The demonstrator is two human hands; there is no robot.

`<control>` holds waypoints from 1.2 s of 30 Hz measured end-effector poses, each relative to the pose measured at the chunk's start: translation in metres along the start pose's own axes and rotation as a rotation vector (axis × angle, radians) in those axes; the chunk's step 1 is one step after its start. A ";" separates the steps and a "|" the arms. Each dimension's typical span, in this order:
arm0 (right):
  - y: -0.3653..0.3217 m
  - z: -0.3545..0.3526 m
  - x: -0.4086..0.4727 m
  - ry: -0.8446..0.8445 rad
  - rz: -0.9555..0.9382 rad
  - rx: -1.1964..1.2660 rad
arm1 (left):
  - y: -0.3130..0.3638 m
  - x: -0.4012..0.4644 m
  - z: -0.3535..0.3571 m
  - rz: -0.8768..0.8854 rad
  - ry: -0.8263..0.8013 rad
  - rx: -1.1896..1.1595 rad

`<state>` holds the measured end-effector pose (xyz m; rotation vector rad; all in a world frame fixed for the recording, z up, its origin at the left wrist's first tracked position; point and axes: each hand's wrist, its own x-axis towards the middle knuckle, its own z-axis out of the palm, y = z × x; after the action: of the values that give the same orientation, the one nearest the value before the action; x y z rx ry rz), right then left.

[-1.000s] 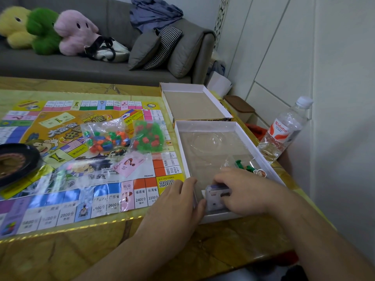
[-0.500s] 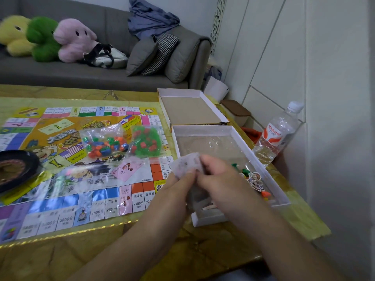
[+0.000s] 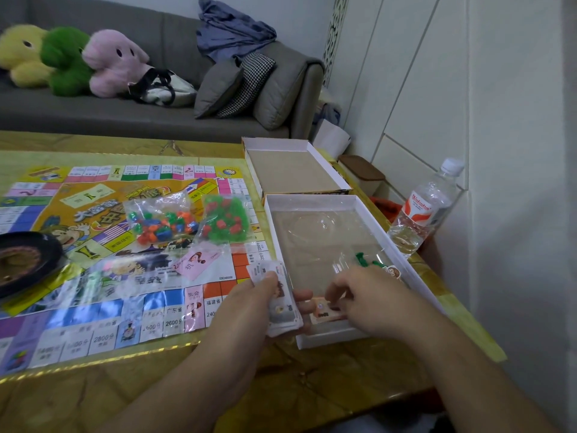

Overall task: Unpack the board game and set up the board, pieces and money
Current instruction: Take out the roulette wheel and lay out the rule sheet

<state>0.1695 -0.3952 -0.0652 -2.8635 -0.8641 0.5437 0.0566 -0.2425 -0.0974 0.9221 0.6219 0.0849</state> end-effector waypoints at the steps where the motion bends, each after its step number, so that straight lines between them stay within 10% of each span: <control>1: 0.000 0.001 0.000 -0.021 -0.003 -0.025 | -0.002 0.001 0.001 0.001 -0.001 0.014; 29: 0.001 -0.005 0.007 -0.229 -0.086 0.070 | -0.006 0.008 -0.002 0.005 -0.018 0.063; 36: 0.015 0.000 0.009 -0.010 -0.095 0.140 | -0.002 0.003 -0.003 0.023 -0.056 0.039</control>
<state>0.1842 -0.4031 -0.0713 -2.6816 -0.9195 0.5829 0.0575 -0.2407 -0.1017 0.9667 0.5630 0.0672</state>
